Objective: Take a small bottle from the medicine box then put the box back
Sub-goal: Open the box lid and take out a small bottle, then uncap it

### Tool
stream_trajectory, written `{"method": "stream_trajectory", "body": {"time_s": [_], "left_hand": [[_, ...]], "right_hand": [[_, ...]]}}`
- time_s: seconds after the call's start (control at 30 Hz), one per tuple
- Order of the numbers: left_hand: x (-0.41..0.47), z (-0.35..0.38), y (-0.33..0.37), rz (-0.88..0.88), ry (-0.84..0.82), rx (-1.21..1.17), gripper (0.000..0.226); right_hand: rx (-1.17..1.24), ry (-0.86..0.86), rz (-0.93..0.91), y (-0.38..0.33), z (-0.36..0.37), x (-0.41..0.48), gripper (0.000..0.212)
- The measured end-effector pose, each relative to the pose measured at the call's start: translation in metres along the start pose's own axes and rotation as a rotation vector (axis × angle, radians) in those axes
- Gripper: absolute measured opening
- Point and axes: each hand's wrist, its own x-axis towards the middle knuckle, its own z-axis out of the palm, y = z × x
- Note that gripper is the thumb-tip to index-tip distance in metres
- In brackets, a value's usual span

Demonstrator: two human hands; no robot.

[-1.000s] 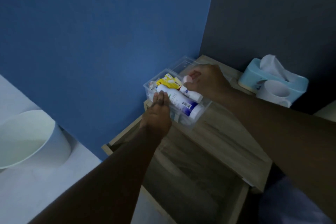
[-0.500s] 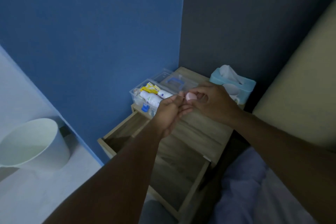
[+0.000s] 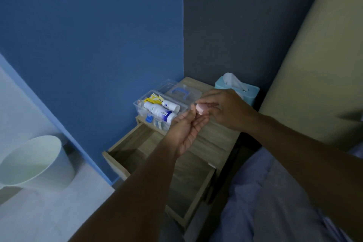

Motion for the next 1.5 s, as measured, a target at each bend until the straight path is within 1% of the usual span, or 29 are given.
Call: {"method": "stream_trajectory", "body": {"time_s": [0.07,0.1,0.17,0.2,0.27,0.37,0.4,0.47,0.53,0.57,0.63,0.7,0.73,0.77,0.83,0.9,0.97,1.07,1.13,1.23,1.27,1.33,1.43,1.5], "left_hand": [[0.000,0.001,-0.002,0.013,0.014,-0.020,0.028],[0.000,0.001,-0.003,0.018,0.016,-0.030,0.028],[0.000,0.001,-0.006,0.017,0.010,-0.031,0.026],[0.000,0.000,-0.007,0.014,0.001,-0.027,0.026],[-0.001,0.000,-0.009,0.005,-0.010,-0.012,0.027],[0.000,-0.002,-0.012,0.003,0.000,0.011,0.029],[-0.001,-0.004,-0.013,0.002,0.012,-0.002,0.029],[-0.001,-0.008,-0.015,0.003,0.017,-0.017,0.030],[-0.001,-0.011,-0.017,0.007,0.012,-0.004,0.037],[0.000,-0.012,-0.019,0.005,0.010,0.003,0.042],[0.001,-0.015,-0.020,-0.005,0.011,0.014,0.044],[0.001,-0.016,-0.021,-0.016,0.004,0.034,0.035],[0.002,-0.017,-0.021,-0.018,-0.002,0.034,0.032],[0.003,-0.019,-0.021,-0.022,-0.002,0.025,0.031],[0.006,-0.022,-0.022,-0.031,0.008,-0.010,0.029],[0.008,-0.026,-0.024,-0.043,0.001,-0.044,0.027],[0.010,-0.033,-0.026,-0.060,0.008,-0.073,0.028],[0.016,-0.044,-0.030,-0.075,0.015,-0.070,0.032],[0.023,-0.050,-0.034,-0.101,0.026,-0.045,0.032],[0.035,-0.059,-0.041,-0.137,0.010,0.057,0.027],[0.040,-0.062,-0.046,-0.137,-0.005,0.102,0.027],[0.051,-0.068,-0.054,-0.127,-0.002,0.183,0.035],[0.068,-0.078,-0.067,-0.113,0.026,0.364,0.037],[0.078,-0.082,-0.071,-0.127,0.000,0.520,0.038]], "right_hand": [[0.119,-0.013,0.082,0.000,-0.002,-0.001,0.031],[0.131,-0.011,0.134,0.001,-0.003,-0.001,0.038],[0.067,0.020,0.206,0.003,-0.002,0.000,0.052],[0.015,0.044,0.221,0.004,0.000,0.001,0.051],[-0.056,0.065,0.202,0.004,0.001,0.002,0.042],[0.002,-0.008,0.134,0.005,0.001,0.002,0.021],[0.038,-0.058,0.119,0.006,0.001,0.002,0.022],[0.067,-0.141,0.112,0.007,0.002,0.002,0.044],[0.005,-0.137,0.172,0.008,0.007,0.002,0.069],[-0.036,-0.119,0.208,0.009,0.010,0.002,0.070],[-0.093,-0.103,0.217,0.012,0.012,0.004,0.051],[-0.055,-0.124,0.186,0.015,0.013,0.003,0.028],[-0.031,-0.136,0.164,0.016,0.013,0.003,0.020],[-0.010,-0.141,0.140,0.017,0.014,0.002,0.018],[0.060,-0.113,0.136,0.019,0.015,0.001,0.024],[0.157,-0.024,0.156,0.022,0.013,-0.001,0.027],[0.191,0.055,0.182,0.028,0.011,-0.002,0.031],[0.224,0.130,0.258,0.045,0.013,-0.009,0.039],[0.214,0.172,0.342,0.058,0.021,-0.018,0.038],[0.237,0.246,0.469,0.079,0.043,-0.032,0.030],[0.254,0.279,0.508,0.086,0.052,-0.036,0.025],[0.277,0.339,0.598,0.098,0.071,-0.044,0.019],[0.303,0.387,0.729,0.116,0.101,-0.057,0.018],[0.312,0.392,0.761,0.127,0.117,-0.065,0.019]]}}
